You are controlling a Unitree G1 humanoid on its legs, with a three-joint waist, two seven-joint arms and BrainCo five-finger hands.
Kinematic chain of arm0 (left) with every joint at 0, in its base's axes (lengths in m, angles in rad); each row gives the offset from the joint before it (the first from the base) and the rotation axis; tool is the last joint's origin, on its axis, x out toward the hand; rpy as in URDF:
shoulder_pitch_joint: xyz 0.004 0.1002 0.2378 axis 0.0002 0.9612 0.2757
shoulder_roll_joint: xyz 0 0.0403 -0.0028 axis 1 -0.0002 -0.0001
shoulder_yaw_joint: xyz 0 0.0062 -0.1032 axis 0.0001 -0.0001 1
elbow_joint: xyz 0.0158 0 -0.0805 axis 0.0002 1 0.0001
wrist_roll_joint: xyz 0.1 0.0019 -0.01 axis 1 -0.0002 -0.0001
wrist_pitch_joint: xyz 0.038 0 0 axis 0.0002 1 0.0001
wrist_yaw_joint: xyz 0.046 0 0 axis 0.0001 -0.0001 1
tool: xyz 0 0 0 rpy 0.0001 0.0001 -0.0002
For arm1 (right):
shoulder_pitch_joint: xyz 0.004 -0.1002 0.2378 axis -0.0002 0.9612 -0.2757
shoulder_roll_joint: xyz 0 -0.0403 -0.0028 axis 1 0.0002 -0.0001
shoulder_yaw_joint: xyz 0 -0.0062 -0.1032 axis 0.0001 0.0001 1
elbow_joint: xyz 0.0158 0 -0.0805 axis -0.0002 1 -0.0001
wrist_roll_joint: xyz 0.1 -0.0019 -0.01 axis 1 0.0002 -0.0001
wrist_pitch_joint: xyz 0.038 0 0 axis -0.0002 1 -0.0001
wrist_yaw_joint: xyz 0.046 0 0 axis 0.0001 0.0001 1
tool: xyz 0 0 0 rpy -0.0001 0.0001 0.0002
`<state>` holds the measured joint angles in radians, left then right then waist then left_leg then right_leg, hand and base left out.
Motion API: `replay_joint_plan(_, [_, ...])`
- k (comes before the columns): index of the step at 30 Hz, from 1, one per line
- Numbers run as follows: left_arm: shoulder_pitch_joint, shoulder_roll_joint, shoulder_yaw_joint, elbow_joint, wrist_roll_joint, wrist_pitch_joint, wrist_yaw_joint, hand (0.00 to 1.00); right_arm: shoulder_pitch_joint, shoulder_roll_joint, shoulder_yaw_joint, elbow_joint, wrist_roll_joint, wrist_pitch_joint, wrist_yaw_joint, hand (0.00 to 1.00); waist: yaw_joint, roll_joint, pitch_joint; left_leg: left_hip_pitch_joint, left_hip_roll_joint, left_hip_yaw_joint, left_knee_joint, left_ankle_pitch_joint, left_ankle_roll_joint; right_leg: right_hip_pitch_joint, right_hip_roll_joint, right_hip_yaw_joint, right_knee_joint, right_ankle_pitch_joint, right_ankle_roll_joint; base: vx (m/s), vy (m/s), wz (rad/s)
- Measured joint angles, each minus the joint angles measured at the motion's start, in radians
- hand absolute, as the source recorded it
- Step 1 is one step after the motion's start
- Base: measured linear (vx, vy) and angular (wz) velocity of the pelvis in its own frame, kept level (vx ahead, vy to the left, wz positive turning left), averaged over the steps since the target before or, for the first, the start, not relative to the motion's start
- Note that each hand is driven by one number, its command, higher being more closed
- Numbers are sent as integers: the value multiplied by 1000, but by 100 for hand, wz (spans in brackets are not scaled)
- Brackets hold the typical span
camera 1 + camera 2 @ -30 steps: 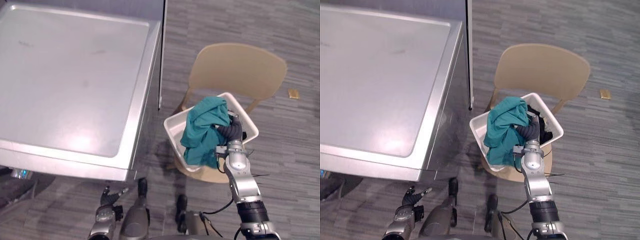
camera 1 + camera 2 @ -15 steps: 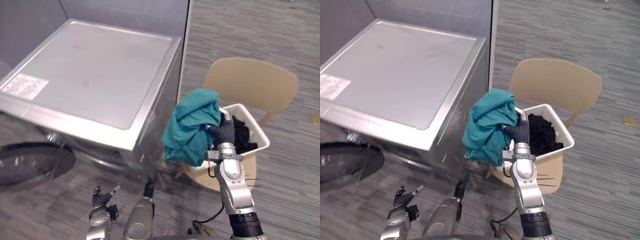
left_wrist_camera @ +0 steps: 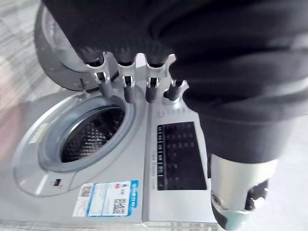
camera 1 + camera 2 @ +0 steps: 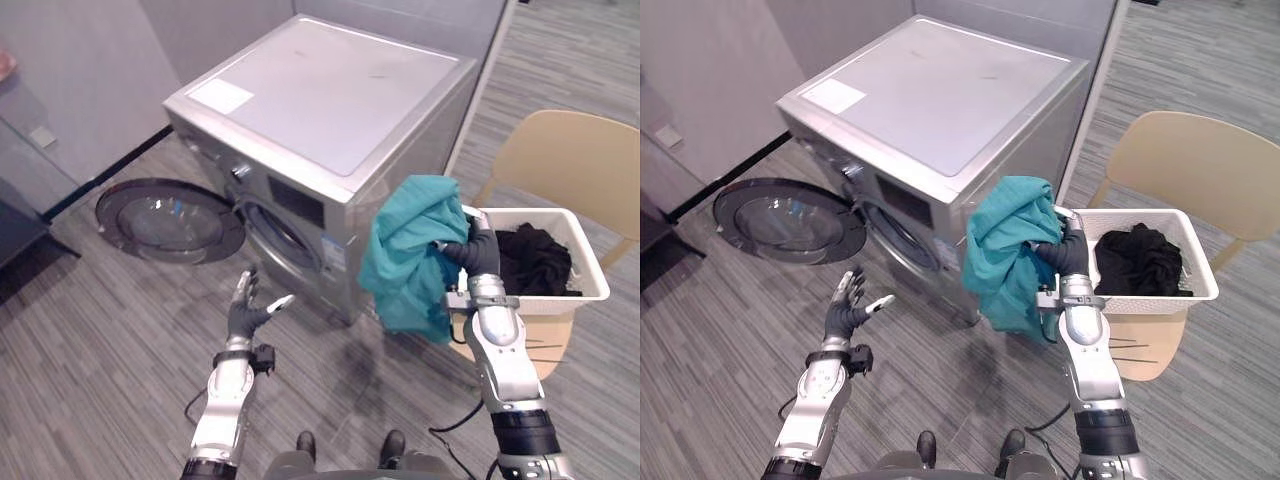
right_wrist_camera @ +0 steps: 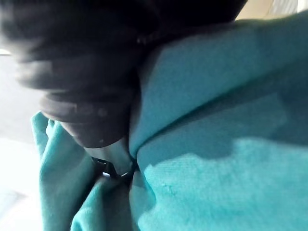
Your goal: Pick up the laundry basket with both hands and put the clothes into the washing machine.
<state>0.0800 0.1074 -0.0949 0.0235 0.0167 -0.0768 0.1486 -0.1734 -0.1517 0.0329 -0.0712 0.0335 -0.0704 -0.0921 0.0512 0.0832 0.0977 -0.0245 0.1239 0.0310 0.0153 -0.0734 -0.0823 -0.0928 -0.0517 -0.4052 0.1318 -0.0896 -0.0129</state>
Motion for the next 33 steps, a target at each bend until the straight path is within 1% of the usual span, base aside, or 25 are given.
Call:
replay_joint_plan(2, [-7,31,-33,-14,14,-1,-17,0,-15,7,54,28,14,0,21,100,6,-12,-10,10,-17,5,1,5,8,4,-14,17,0,11,10,-97,136,-8])
replay_joint_plan(3, [-34,44,-62,-15,24,-7,-24,0,-41,7,97,56,18,0,39,100,14,-16,-12,18,-26,11,0,11,17,10,-23,24,-1,20,16,-82,123,-7])
replay_joint_plan(5, [-86,69,-108,-15,37,-13,-37,0,-81,8,154,95,41,2,57,100,19,-18,-14,26,-37,8,2,19,25,31,-28,29,-23,40,21,-74,80,7])
replay_joint_plan(8, [-151,79,-166,-11,76,-24,-33,0,-143,43,250,110,82,4,77,100,19,-26,-19,28,-42,7,-1,32,28,45,-23,50,-58,72,19,-99,61,0])
replay_joint_plan(11, [-189,76,-197,29,103,-23,-9,0,-164,63,290,140,117,4,78,100,18,-33,-25,31,-38,0,-13,42,24,60,-15,51,-76,83,15,-81,-16,1])
replay_joint_plan(12, [-191,75,-199,42,116,-21,10,100,-161,65,305,147,136,6,78,100,18,-37,-28,38,-36,-2,-20,46,21,68,-6,51,-88,90,10,-56,-21,1])
replay_joint_plan(13, [-191,75,-201,49,122,-21,18,100,-160,65,312,147,150,6,78,100,17,-39,-29,38,-35,-2,-21,46,20,71,-3,51,-93,93,9,-74,-38,-1])
replay_joint_plan(15, [-191,73,-214,52,154,-18,58,100,-142,64,332,148,218,6,80,100,17,-45,-33,39,-25,-5,-38,56,6,71,7,51,-104,97,5,-32,-43,2])
replay_joint_plan(18, [-191,73,-226,75,154,-18,77,100,-122,64,355,165,312,6,84,100,17,-53,-38,40,-11,-8,-52,66,-8,71,22,50,-115,101,-2,3,-59,1])
replay_joint_plan(19, [-191,73,-228,79,153,-18,77,100,-122,64,355,173,324,6,85,0,17,-55,-39,40,-7,-8,-53,71,-6,71,25,50,-118,103,-5,30,-56,0])
replay_joint_plan(22, [-191,71,-238,111,151,-18,77,100,-121,57,365,199,358,5,90,0,17,-57,-41,39,4,-16,-62,79,-16,71,39,47,-123,104,-7,26,-52,4])
replay_joint_plan(26, [-186,62,-238,139,140,-16,76,100,-103,46,370,205,356,5,92,0,17,-60,-43,36,13,-29,-74,87,-23,75,50,41,-132,103,-8,20,-35,9])
replay_joint_plan(28, [-174,59,-232,141,127,-15,77,100,-94,44,365,205,337,5,92,0,18,-61,-43,35,16,-37,-77,88,-25,77,52,32,-133,100,-13,19,-19,11])
replay_joint_plan(30, [-158,43,-179,145,107,-13,81,100,-73,45,345,199,309,3,96,0,18,-65,-45,28,16,-51,-78,90,-24,76,52,19,-133,95,-16,12,-11,18])
replay_joint_plan(32, [-141,21,-129,145,93,-9,94,100,-37,49,324,178,277,3,96,0,18,-70,-49,11,15,-62,-81,90,-24,67,52,1,-128,83,-11,9,-13,29])
replay_joint_plan(33, [-130,8,-94,145,76,-6,98,100,-13,48,300,156,238,3,93,0,18,-71,-49,-4,13,-84,-84,98,-25,61,52,-19,-125,78,-12,18,-20,39])
